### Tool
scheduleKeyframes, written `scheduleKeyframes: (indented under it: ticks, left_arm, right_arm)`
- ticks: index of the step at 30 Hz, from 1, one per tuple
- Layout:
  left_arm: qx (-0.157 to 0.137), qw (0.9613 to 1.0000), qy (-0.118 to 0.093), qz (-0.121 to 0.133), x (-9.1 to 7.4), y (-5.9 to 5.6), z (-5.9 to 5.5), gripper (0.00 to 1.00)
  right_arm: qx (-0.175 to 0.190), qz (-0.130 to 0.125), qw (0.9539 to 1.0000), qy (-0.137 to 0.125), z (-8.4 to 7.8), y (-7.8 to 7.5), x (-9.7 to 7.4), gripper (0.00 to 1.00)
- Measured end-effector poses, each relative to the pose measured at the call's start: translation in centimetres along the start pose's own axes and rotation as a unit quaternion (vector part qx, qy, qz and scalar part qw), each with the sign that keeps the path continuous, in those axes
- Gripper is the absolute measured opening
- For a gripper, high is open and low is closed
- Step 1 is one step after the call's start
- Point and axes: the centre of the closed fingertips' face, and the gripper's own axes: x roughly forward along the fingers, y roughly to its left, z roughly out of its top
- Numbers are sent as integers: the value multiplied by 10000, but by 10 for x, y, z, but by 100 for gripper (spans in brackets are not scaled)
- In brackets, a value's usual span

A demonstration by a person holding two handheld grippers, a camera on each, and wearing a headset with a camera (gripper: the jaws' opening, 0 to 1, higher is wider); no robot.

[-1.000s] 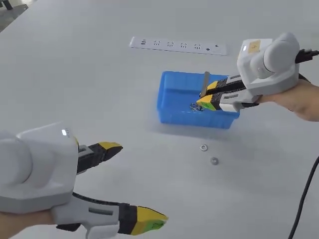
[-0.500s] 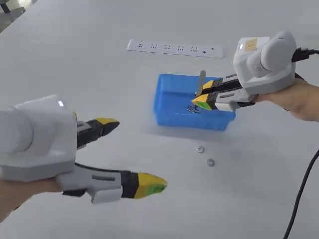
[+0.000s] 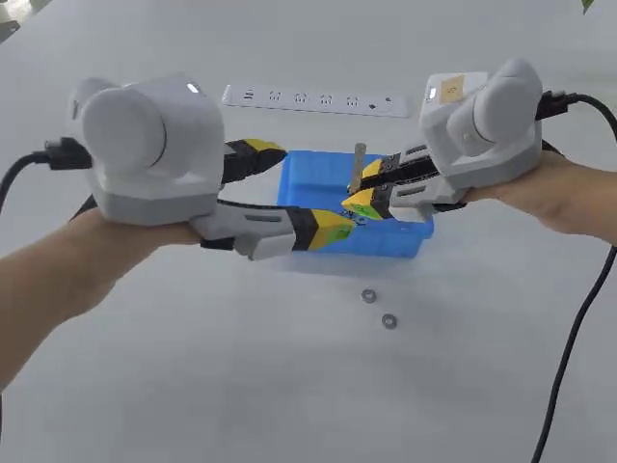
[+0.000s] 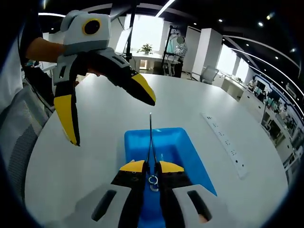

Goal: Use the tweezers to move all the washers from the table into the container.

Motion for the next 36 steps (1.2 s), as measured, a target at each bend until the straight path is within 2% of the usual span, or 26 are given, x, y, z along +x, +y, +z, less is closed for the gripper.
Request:
scheduleKeyframes:
  ticks: [1, 4, 8, 10, 11, 14, 15, 16, 18, 20, 25, 30, 36]
  left_arm:
    - [22, 10000, 3, -25, 2, 1, 2, 62]
    - [378, 9992, 47, -100, 11, 8, 9, 50]
    - [389, 9986, -75, -354, 19, 5, 25, 45]
    - [583, 9974, -86, -424, 22, 4, 30, 40]
    - [781, 9957, -79, -500, 25, 2, 31, 37]
    - [783, 9946, -15, -683, 28, -3, 30, 29]
    - [713, 9935, 6, -885, 29, -5, 29, 29]
    - [712, 9926, 20, -983, 28, -9, 29, 29]
    - [853, 9909, 107, -1037, 27, -15, 25, 28]
    - [885, 9904, 157, -1046, 28, -15, 23, 28]
    - [832, 9908, 105, -1060, 30, -13, 25, 26]
    - [1026, 9866, 273, -1240, 32, -16, 21, 18]
    - [1073, 9848, 299, -1332, 32, -16, 22, 9]
  right_arm:
    - [1, -6, 10000, 4, 0, 0, 0, 11]
    - [18, 3, 10000, 9, -2, 0, -2, 11]
    - [-4, 30, 10000, 50, -5, 2, -4, 11]
    - [-5, 29, 10000, 52, -5, 2, -4, 11]
    - [-11, 30, 10000, 55, -4, 2, -5, 11]
    - [-5, 27, 10000, 27, -2, 2, -6, 11]
    - [-5, 24, 10000, 17, -1, 1, -6, 11]
    - [-7, 24, 10000, 10, 0, 1, -6, 11]
    - [-22, 32, 10000, -1, 1, 1, -7, 11]
    - [-28, 32, 10000, -2, 2, 1, -7, 11]
    - [-56, 93, 9999, -16, 4, 4, -6, 11]
    - [-99, 138, 9999, -11, 5, 6, -6, 11]
    - [-99, 145, 9998, -7, 6, 6, -6, 11]
